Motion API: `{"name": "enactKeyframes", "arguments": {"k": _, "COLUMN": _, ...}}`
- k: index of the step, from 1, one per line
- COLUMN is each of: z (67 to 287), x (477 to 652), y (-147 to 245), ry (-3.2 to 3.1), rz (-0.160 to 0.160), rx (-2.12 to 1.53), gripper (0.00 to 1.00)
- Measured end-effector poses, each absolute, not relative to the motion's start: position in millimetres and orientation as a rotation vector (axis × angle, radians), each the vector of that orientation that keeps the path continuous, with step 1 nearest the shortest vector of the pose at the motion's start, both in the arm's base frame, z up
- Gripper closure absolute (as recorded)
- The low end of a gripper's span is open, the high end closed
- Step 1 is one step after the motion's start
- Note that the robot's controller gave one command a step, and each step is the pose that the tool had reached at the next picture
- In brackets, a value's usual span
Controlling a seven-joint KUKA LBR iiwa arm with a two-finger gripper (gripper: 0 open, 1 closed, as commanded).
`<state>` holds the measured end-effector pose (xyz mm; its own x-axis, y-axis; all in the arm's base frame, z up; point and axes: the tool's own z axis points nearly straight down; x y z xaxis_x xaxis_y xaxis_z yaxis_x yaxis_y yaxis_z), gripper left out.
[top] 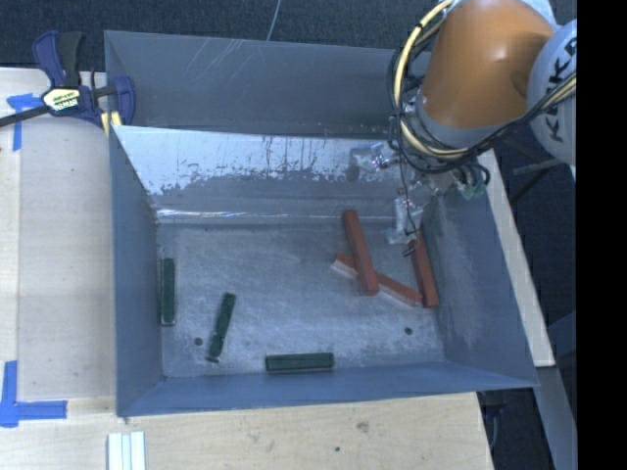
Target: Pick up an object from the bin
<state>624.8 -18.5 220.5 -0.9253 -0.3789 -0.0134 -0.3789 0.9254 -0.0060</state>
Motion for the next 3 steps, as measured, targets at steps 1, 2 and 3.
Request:
{"name": "enactKeyframes", "arguments": {"k": 1, "z": 152, "x": 591.2, "y": -22, "ry": 3.043, "rz": -0.002, "rx": -0.756, "gripper": 0.0}}
{"name": "enactKeyframes", "arguments": {"k": 2, "z": 88, "x": 620.6, "y": -6, "ry": 3.04, "rz": -0.004, "rx": -0.754, "gripper": 0.0}}
{"name": "enactKeyframes", "arguments": {"k": 3, "z": 72, "x": 572.1, "y": -46, "ry": 3.052, "rz": 0.001, "rx": -0.743, "gripper": 0.0}}
